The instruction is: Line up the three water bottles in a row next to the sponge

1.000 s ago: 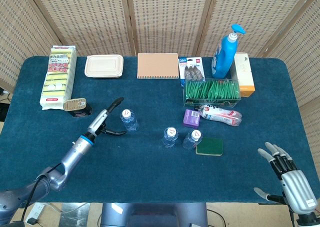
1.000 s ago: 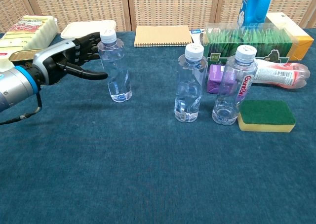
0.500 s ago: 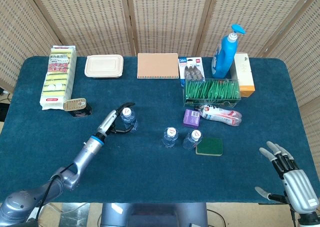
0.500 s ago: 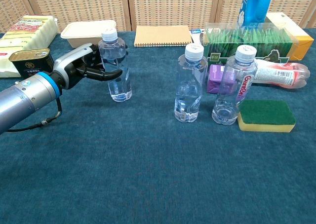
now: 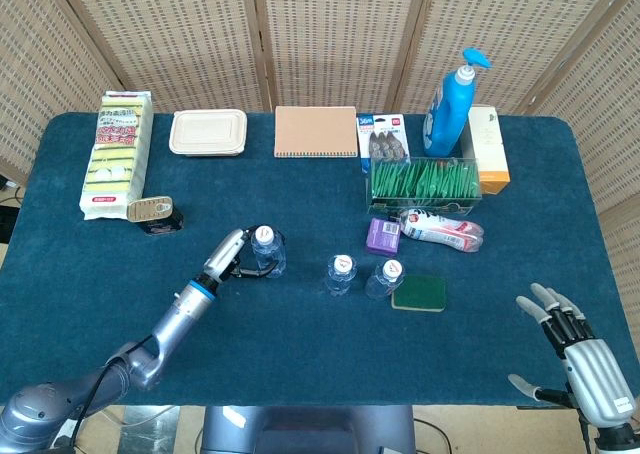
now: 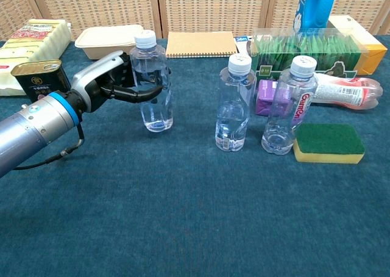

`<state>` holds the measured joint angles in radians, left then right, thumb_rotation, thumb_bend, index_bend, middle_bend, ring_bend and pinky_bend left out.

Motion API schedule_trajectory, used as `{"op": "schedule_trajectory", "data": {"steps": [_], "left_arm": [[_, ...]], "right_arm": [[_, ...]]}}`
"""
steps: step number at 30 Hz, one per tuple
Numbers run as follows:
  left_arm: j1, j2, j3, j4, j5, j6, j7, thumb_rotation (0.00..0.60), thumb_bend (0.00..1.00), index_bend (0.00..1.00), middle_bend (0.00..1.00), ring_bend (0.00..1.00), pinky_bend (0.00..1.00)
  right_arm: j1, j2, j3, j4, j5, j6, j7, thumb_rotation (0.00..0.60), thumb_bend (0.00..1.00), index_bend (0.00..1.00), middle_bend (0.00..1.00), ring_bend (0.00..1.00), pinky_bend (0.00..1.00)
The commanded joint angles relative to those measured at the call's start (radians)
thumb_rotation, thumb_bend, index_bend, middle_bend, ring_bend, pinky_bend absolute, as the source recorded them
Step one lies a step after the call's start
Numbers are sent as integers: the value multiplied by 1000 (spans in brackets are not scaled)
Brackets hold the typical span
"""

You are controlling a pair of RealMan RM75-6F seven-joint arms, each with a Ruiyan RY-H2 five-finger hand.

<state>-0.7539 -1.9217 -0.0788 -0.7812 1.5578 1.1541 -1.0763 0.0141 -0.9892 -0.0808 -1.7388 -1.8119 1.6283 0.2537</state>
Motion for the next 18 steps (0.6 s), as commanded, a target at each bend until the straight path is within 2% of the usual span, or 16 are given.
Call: {"op": "schedule_trajectory", "data": {"steps": [1,6,18], "left_arm": [[1,0,16,-18,19,14,19,600,381,511,449,302,433],[5,-19,40,-22,43,30,65,600,381,511,449,302,433],[-9,-83,33,32,50,52,119,600,377,511,449,302,433]], "right_arm": [[0,0,0,-1,1,-1,-1,600,5,120,34,0,51],[-1,1,1,0,4,2,1,600,6,120,34,0,51],[-1,4,0,2,4,6,10,600,6,121,34,0,51]]}}
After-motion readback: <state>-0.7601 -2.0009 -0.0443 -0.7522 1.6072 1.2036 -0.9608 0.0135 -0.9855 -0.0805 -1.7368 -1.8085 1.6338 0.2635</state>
